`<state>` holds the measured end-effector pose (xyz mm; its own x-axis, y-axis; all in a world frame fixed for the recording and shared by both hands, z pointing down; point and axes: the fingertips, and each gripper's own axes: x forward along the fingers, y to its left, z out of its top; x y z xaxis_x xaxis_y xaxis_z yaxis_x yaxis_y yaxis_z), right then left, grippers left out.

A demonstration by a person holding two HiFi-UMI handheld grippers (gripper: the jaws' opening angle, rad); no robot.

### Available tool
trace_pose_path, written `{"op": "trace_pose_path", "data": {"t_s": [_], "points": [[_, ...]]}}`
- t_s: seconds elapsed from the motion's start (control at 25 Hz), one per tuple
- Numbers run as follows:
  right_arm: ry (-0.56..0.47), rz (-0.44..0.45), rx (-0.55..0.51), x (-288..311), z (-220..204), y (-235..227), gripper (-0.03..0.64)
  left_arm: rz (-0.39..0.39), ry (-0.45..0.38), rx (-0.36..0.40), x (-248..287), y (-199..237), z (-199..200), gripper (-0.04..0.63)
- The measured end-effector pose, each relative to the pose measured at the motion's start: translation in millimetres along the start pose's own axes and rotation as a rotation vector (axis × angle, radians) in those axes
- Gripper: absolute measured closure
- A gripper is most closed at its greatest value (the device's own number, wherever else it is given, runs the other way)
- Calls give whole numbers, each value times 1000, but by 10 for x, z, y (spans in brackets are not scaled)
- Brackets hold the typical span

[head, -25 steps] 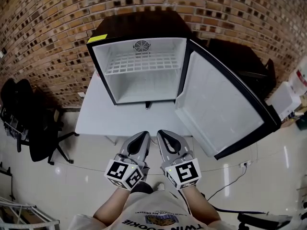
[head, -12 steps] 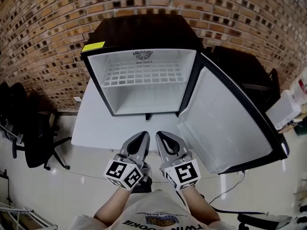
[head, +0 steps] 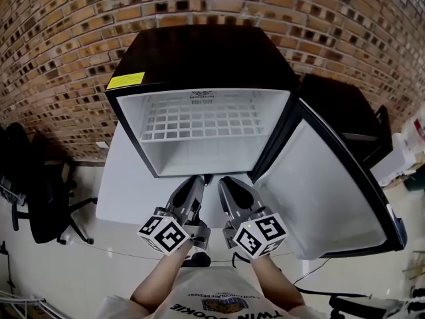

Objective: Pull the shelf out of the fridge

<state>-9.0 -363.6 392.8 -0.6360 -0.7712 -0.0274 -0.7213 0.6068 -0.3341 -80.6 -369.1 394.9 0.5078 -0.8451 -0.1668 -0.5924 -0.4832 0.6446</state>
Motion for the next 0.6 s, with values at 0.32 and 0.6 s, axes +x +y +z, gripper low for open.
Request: {"op": "trace_pose_path", "data": {"t_s": [0.32,0.6], "points": [[-56,-21,325,275,14,-284,557,-8,-88,-175,168,327,225,545],[-118,-33,489,468,69,-410,535,-1,-169,-325,240,605,436,517]]}}
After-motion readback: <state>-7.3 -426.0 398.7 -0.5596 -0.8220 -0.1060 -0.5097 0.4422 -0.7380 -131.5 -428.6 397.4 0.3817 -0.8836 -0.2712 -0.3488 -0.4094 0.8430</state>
